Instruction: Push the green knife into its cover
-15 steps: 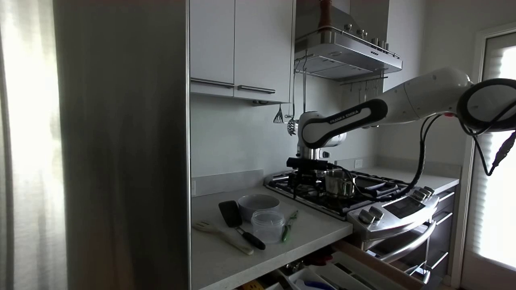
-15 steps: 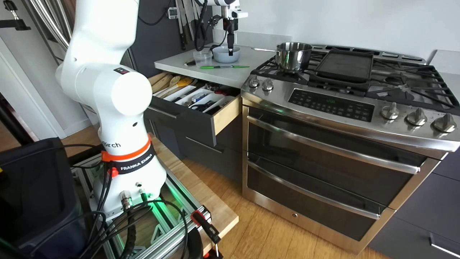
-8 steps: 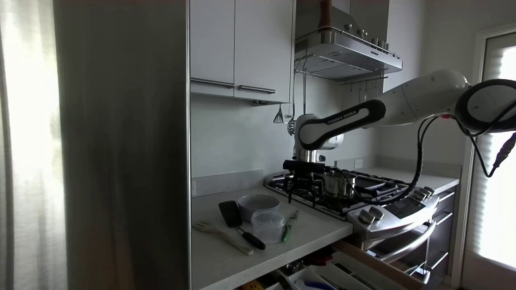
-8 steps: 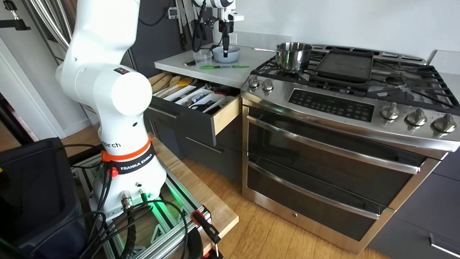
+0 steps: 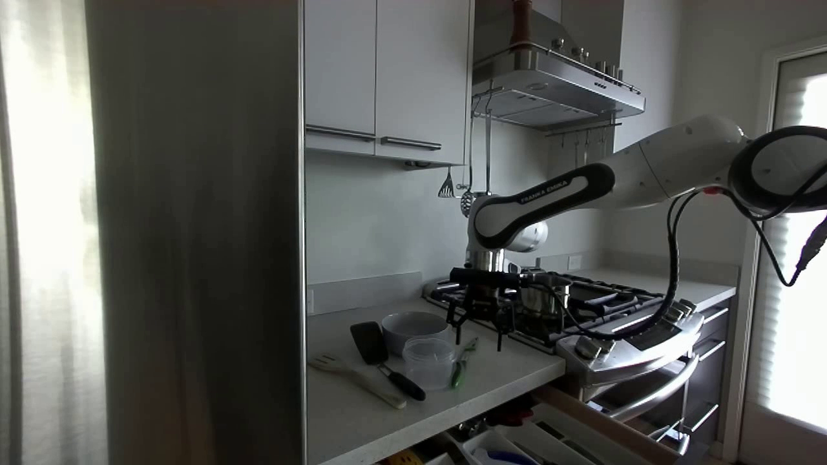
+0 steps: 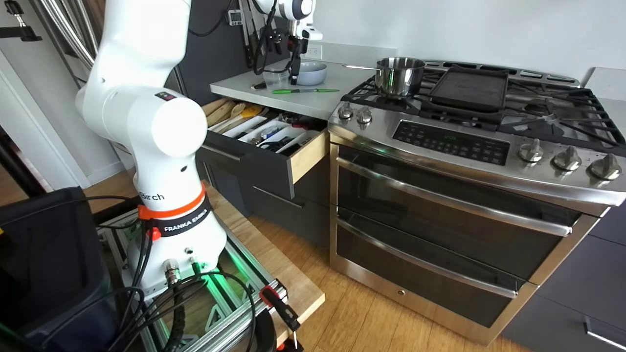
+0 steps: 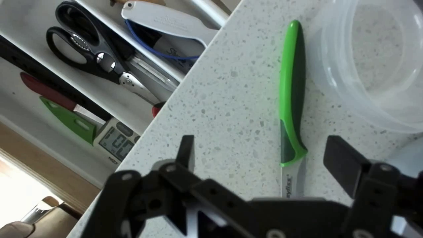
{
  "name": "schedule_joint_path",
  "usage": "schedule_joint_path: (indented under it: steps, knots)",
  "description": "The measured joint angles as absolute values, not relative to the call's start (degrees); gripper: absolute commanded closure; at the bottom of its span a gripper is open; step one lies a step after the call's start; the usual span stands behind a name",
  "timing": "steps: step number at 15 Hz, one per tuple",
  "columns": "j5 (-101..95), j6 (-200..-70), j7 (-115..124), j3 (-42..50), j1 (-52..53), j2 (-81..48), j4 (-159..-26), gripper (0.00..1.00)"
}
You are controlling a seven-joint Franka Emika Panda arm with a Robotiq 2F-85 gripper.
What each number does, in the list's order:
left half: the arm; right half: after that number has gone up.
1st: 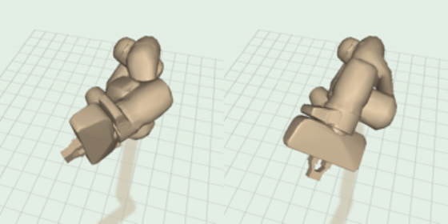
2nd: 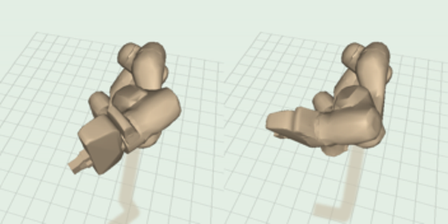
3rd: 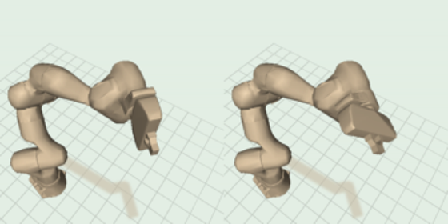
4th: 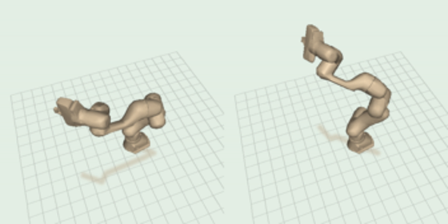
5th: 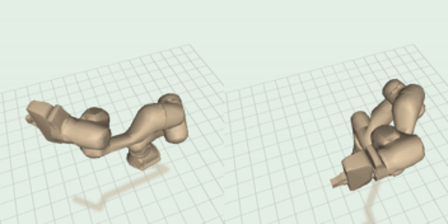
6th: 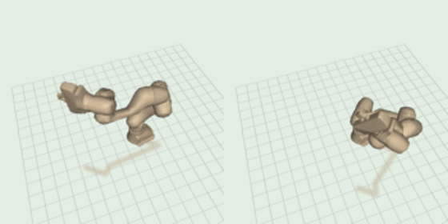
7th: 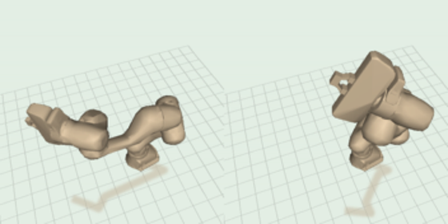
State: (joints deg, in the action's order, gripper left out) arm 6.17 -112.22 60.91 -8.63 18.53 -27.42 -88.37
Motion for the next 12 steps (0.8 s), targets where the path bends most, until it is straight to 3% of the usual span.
schedule_joint_path:
  steps: [12]
  knots:
    - [8.1, -117.1, 59.2, -8.6, 18.6, -29.4, -91.7, 0.00]
